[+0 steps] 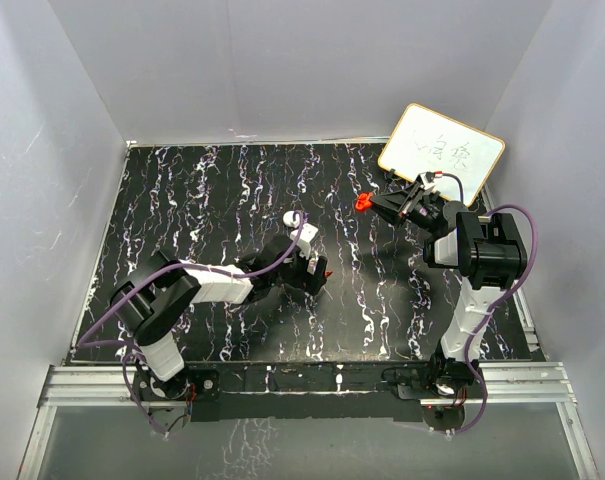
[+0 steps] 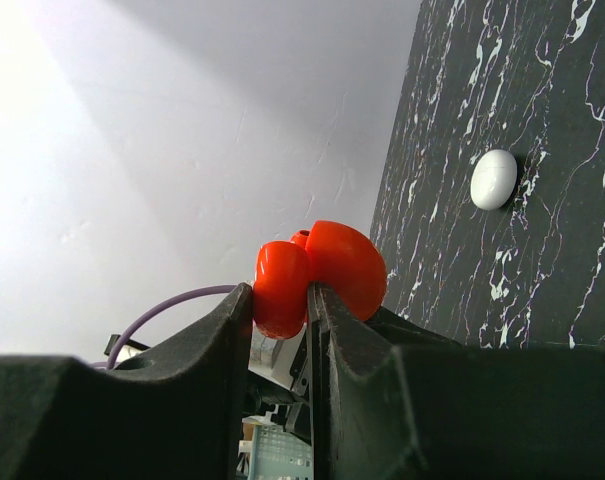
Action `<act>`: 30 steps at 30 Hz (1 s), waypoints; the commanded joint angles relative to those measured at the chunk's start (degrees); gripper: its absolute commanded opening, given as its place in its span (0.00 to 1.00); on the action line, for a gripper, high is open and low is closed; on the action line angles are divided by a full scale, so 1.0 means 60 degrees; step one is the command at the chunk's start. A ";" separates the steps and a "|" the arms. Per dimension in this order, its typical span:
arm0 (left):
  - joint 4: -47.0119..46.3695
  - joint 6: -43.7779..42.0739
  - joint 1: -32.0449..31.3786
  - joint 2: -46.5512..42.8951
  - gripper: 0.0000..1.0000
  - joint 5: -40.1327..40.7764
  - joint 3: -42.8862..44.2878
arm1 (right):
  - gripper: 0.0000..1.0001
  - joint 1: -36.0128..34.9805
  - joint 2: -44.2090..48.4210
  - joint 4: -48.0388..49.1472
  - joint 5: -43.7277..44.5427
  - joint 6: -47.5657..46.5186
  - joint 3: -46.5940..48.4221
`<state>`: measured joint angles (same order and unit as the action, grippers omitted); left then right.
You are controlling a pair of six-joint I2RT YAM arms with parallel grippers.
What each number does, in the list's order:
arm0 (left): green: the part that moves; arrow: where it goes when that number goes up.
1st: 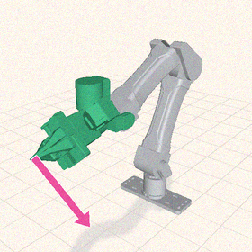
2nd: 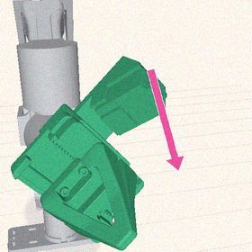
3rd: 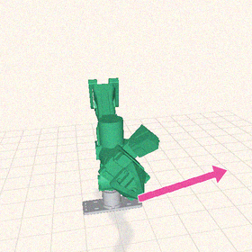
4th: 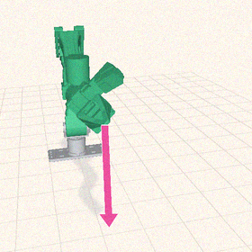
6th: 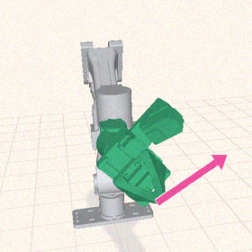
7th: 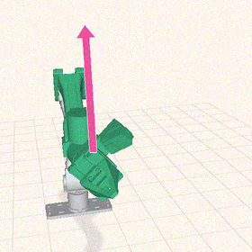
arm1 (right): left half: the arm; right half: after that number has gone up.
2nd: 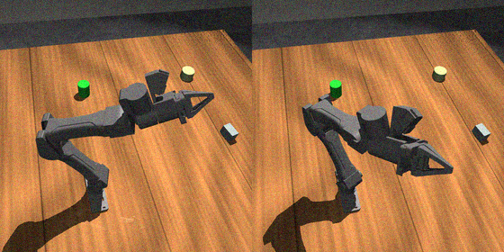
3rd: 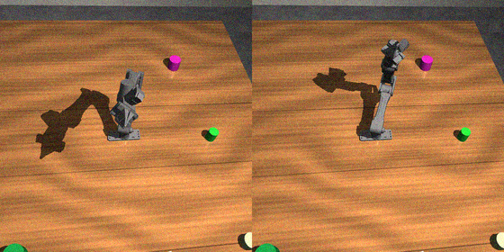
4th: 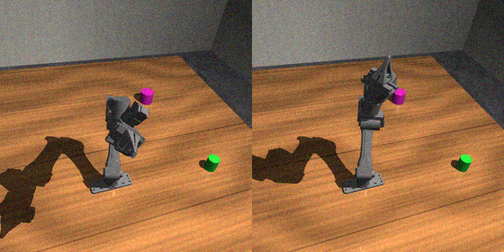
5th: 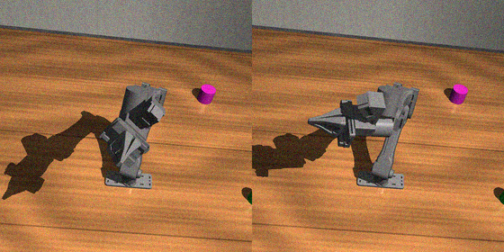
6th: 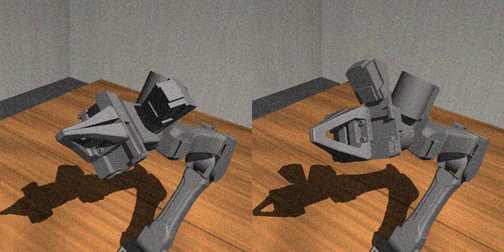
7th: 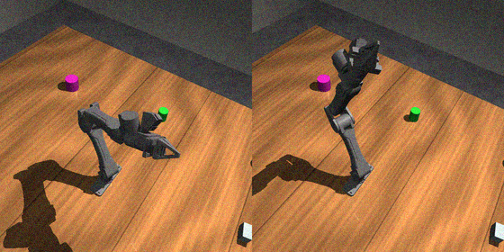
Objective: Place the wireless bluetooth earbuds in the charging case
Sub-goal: Pick up the earbud from the center of the board.
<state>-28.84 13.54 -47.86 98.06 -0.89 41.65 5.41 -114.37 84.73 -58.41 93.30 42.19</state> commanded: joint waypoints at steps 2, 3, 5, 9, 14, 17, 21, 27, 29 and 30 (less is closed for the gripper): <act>-0.0196 0.0011 -0.0034 -0.0070 0.92 -0.0441 0.0133 | 0.00 0.0062 0.0267 0.3247 0.0021 -0.0110 -0.0001; -0.0182 0.0089 -0.0036 -0.0126 0.92 -0.0605 0.0112 | 0.00 0.0065 0.0267 0.3238 0.0021 -0.0110 -0.0003; -0.0254 0.0316 -0.0033 -0.0342 0.93 -0.1013 0.0031 | 0.00 0.0065 0.0263 0.3237 0.0016 -0.0110 -0.0001; 0.0271 0.1003 -0.0037 -0.0732 0.94 -0.1845 0.0118 | 0.00 0.0063 0.0258 0.3240 0.0023 -0.0098 -0.0001; 0.0996 0.2128 -0.0022 -0.1245 0.96 -0.2505 0.0081 | 0.00 0.0063 0.0313 0.3240 0.0037 -0.0110 -0.0058; 0.1184 0.2539 -0.0024 -0.1296 0.97 -0.2932 0.0116 | 0.00 0.0065 0.0357 0.3248 0.0041 -0.0110 -0.0087; 0.0826 0.3076 -0.0022 -0.1060 0.97 -0.3462 0.0075 | 0.00 0.0065 0.0444 0.3238 0.0037 -0.0095 -0.0110; -0.0172 0.3520 -0.0022 -0.0557 0.96 -0.3583 -0.0136 | 0.00 0.0061 0.0627 0.3240 0.0014 -0.0081 -0.0173; -0.0228 0.3471 -0.0022 -0.0417 0.96 -0.3420 -0.0090 | 0.00 0.0058 0.0641 0.3241 0.0011 -0.0059 -0.0177; -0.0263 0.3438 -0.0022 -0.0351 0.96 -0.3358 -0.0079 | 0.00 0.0064 0.0660 0.3241 0.0013 -0.0065 -0.0177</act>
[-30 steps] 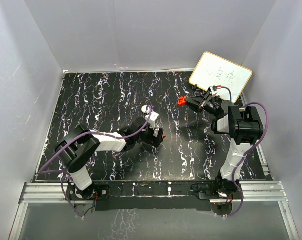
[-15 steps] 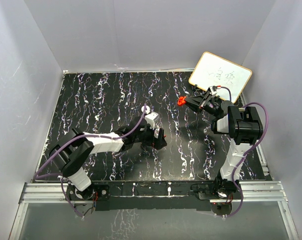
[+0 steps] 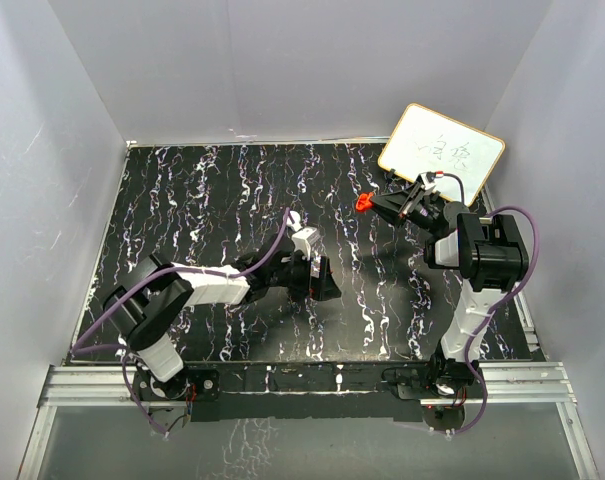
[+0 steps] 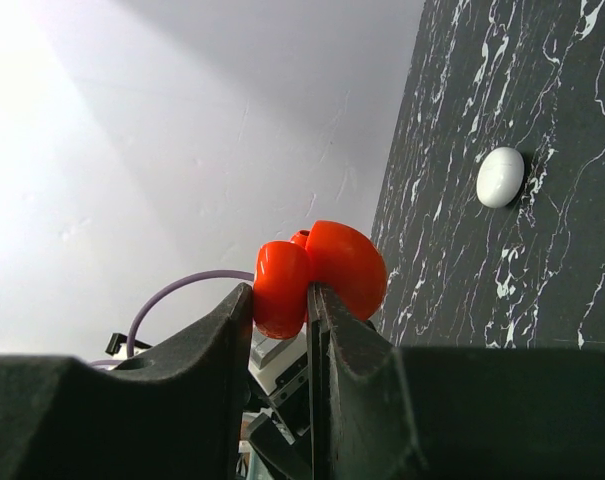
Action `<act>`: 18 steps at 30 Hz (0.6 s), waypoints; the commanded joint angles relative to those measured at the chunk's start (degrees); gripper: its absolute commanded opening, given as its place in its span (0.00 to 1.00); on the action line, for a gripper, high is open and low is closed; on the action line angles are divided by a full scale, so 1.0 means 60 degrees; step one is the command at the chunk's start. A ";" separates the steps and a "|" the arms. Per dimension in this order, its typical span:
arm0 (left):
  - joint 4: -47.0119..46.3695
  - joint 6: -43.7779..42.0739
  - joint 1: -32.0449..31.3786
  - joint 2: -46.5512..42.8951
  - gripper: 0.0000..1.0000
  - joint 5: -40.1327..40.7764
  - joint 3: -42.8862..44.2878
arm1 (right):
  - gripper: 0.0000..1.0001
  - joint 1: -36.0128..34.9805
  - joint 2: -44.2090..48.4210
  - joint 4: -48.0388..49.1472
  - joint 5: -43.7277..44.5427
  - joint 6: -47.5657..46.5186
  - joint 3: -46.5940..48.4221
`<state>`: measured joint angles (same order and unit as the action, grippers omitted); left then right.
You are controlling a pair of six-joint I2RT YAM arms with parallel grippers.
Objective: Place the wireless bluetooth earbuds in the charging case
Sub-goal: Pick up the earbud from the center of the board.
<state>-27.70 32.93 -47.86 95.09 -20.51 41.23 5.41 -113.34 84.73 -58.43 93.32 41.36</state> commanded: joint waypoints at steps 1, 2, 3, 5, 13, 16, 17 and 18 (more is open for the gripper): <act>-0.0545 0.0190 -0.0022 0.0210 0.96 -0.0028 -0.0021 | 0.00 0.0065 0.0489 0.3238 0.0015 -0.0070 -0.0039; -0.0655 0.0184 -0.0022 0.0253 0.96 0.0045 -0.0043 | 0.00 0.0065 0.0491 0.3248 0.0013 -0.0070 -0.0028; -0.0764 0.0178 -0.0022 0.0302 0.96 0.0082 -0.0058 | 0.00 0.0065 0.0495 0.3238 0.0014 -0.0070 -0.0024; -0.0937 0.0160 -0.0022 0.0469 0.96 0.0131 -0.0029 | 0.00 0.0065 0.0490 0.3243 0.0013 -0.0055 -0.0010; -0.1540 0.0404 -0.0022 0.1106 0.96 -0.0027 0.0122 | 0.00 0.0078 0.0455 0.3241 0.0004 -0.0018 0.0085; -0.1445 0.0294 -0.0021 0.1159 0.96 0.0115 0.0199 | 0.00 0.0076 0.0433 0.3239 0.0002 -0.0011 0.0093; -0.1401 0.0263 -0.0022 0.1186 0.96 0.0170 0.0225 | 0.00 0.0078 0.0419 0.3241 0.0002 -0.0024 0.0093; -0.1370 0.0241 -0.0018 0.1219 0.96 0.0198 0.0266 | 0.00 0.0069 0.0416 0.3237 0.0006 -0.0025 0.0086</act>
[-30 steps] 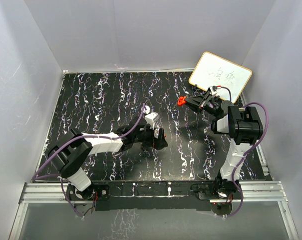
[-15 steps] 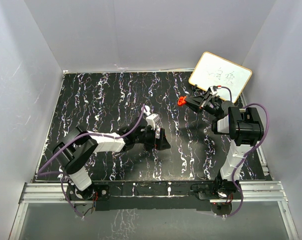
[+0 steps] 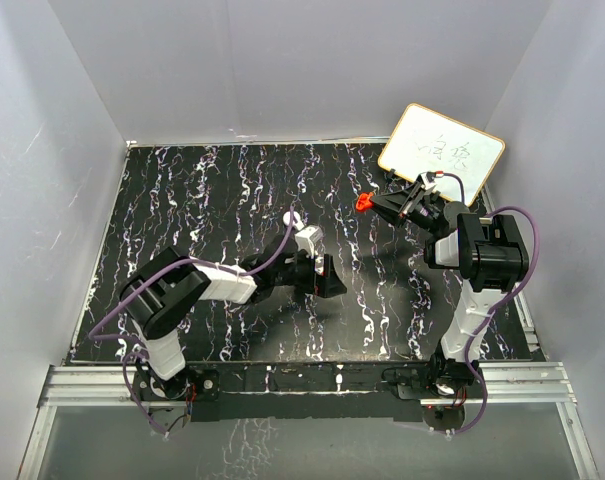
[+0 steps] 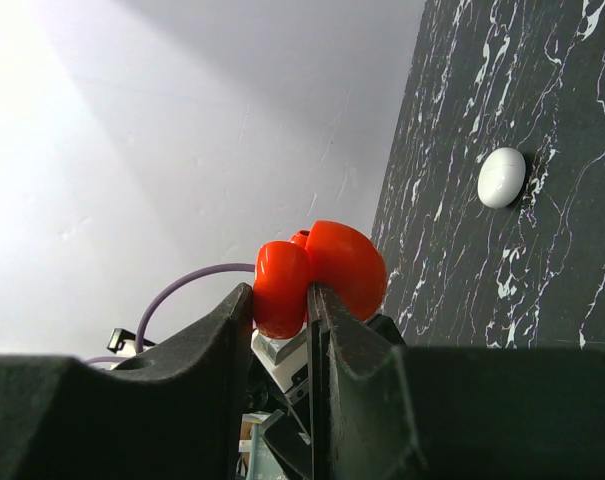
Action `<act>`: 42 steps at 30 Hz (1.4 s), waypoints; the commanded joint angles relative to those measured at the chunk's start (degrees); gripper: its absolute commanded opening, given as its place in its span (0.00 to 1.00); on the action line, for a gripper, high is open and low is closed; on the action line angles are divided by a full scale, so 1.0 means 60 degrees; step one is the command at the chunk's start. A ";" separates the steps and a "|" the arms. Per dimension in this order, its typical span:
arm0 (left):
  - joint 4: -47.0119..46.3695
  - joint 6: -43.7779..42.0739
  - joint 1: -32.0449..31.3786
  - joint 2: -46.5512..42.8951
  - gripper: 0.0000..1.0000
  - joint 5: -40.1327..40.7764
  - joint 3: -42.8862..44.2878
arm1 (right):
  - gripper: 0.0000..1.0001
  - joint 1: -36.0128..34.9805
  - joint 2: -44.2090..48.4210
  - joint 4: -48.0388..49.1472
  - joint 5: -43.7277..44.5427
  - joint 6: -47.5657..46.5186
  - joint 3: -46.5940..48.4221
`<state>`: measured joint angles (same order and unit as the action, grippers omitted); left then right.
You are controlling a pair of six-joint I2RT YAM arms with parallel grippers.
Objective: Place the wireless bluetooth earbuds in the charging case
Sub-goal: Pick up the earbud from the center of the board.
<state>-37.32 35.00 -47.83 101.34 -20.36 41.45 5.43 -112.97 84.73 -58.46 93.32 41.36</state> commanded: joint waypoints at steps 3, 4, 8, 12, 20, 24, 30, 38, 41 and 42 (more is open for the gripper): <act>0.0305 -0.0173 -0.0013 0.0268 0.96 0.0321 0.0312 | 0.00 0.0076 0.0356 0.3248 0.0009 -0.0037 0.0079; 0.0337 -0.0210 0.0011 0.0288 0.96 0.0351 0.0357 | 0.00 0.0084 0.0356 0.3244 0.0002 -0.0040 0.0079; 0.0404 -0.0297 0.0137 0.0379 0.96 0.0387 0.0451 | 0.00 0.0096 0.0358 0.3240 -0.0004 -0.0055 0.0039; 0.0519 -0.0439 0.0327 0.0359 0.96 0.0470 0.0480 | 0.00 0.0104 0.0367 0.3238 0.0013 -0.0069 0.0020; 0.0689 -0.0720 0.0754 0.0319 0.97 0.0369 0.0565 | 0.00 0.0120 0.0338 0.3246 -0.0011 -0.0095 -0.0009; 0.0553 -0.0676 0.0773 0.0456 0.97 0.0176 0.0662 | 0.00 0.0113 0.0285 0.3242 -0.0006 -0.0113 -0.0010; 0.0637 -0.0687 0.0780 0.0360 0.97 0.0282 0.0574 | 0.00 0.0112 0.0254 0.3246 -0.0016 -0.0114 0.0005; 0.1187 -0.1332 0.0795 0.0187 0.97 0.0340 0.0649 | 0.00 0.0116 0.0235 0.3246 -0.0007 -0.0143 -0.0024; 0.1445 -0.1569 0.0804 0.0221 0.96 0.0271 0.0740 | 0.00 0.0115 0.0251 0.3241 -0.0012 -0.0143 -0.0024; 0.1545 -0.1650 0.0799 0.0221 0.95 0.0348 0.0755 | 0.00 0.0120 0.0253 0.3237 -0.0009 -0.0143 -0.0020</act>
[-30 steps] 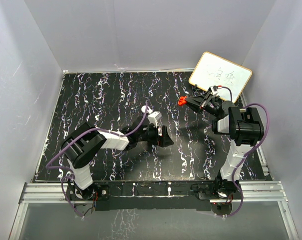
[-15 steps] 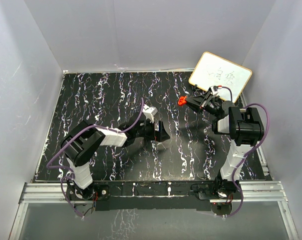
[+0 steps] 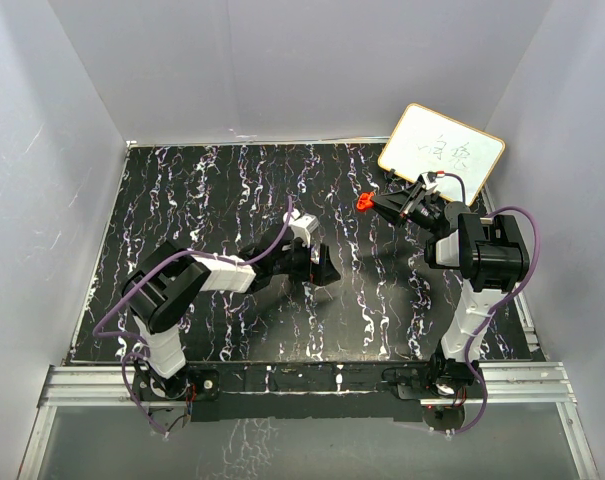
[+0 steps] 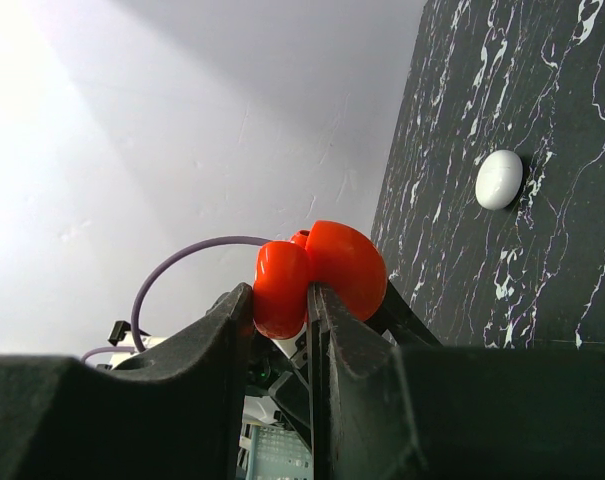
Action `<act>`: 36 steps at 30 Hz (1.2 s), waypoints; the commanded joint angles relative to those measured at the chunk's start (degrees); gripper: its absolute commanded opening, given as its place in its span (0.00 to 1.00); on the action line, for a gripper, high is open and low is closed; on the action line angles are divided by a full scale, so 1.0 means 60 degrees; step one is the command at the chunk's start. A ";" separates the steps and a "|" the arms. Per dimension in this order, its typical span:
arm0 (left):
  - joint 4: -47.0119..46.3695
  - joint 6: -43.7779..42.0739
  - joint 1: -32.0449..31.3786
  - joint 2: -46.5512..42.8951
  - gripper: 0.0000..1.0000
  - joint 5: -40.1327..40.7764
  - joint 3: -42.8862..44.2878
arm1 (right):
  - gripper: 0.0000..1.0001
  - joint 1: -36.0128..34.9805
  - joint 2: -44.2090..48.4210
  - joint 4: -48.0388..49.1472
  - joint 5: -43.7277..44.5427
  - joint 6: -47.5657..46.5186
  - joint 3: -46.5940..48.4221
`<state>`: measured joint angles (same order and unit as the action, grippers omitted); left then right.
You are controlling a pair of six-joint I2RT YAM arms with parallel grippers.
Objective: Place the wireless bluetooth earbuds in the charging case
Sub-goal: Pick up the earbud from the center of the board.
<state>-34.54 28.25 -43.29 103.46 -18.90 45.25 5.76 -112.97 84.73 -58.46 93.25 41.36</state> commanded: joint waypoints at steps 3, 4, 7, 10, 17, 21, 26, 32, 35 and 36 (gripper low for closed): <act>0.1498 -0.0889 0.0037 -0.0232 0.91 0.0407 0.0211 | 0.00 0.0064 0.0250 0.3250 -0.0006 -0.0132 -0.0024; 0.1653 -0.0997 0.0037 -0.0245 0.90 0.0505 0.0264 | 0.00 0.0062 0.0251 0.3239 0.0006 -0.0132 -0.0028; 0.2113 -0.1387 0.0037 -0.0244 0.87 0.0753 0.0443 | 0.00 0.0065 0.0240 0.3237 0.0002 -0.0131 -0.0024; 0.2354 -0.1710 0.0039 -0.0194 0.83 0.0809 0.0536 | 0.00 0.0055 0.0267 0.3249 0.0002 -0.0147 -0.0046; 0.2066 -0.2071 0.0100 -0.0161 0.70 0.0276 0.0459 | 0.00 0.0065 0.0285 0.3238 0.0003 -0.0161 -0.0068; 0.1906 -0.2166 0.0220 -0.0255 0.61 -0.0079 0.0403 | 0.00 0.0080 0.0277 0.3238 0.0010 -0.0161 -0.0068; 0.1862 -0.2501 0.0448 -0.0216 0.43 -0.0598 0.0421 | 0.00 0.0076 0.0277 0.3237 0.0010 -0.0176 -0.0082; 0.1648 -0.2764 0.0593 -0.0058 0.40 -0.0942 0.0507 | 0.00 0.0076 0.0301 0.3237 0.0009 -0.0191 -0.0097; 0.1480 -0.2842 0.0621 0.0052 0.41 -0.1030 0.0588 | 0.00 0.0079 0.0299 0.3242 -0.0011 -0.0191 -0.0083; 0.1454 -0.2878 0.0630 0.0113 0.41 -0.1092 0.0642 | 0.00 0.0073 0.0290 0.3240 -0.0008 -0.0191 -0.0072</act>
<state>-24.84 12.95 -39.83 103.66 -22.68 48.12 5.80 -112.97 84.73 -58.43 93.06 41.34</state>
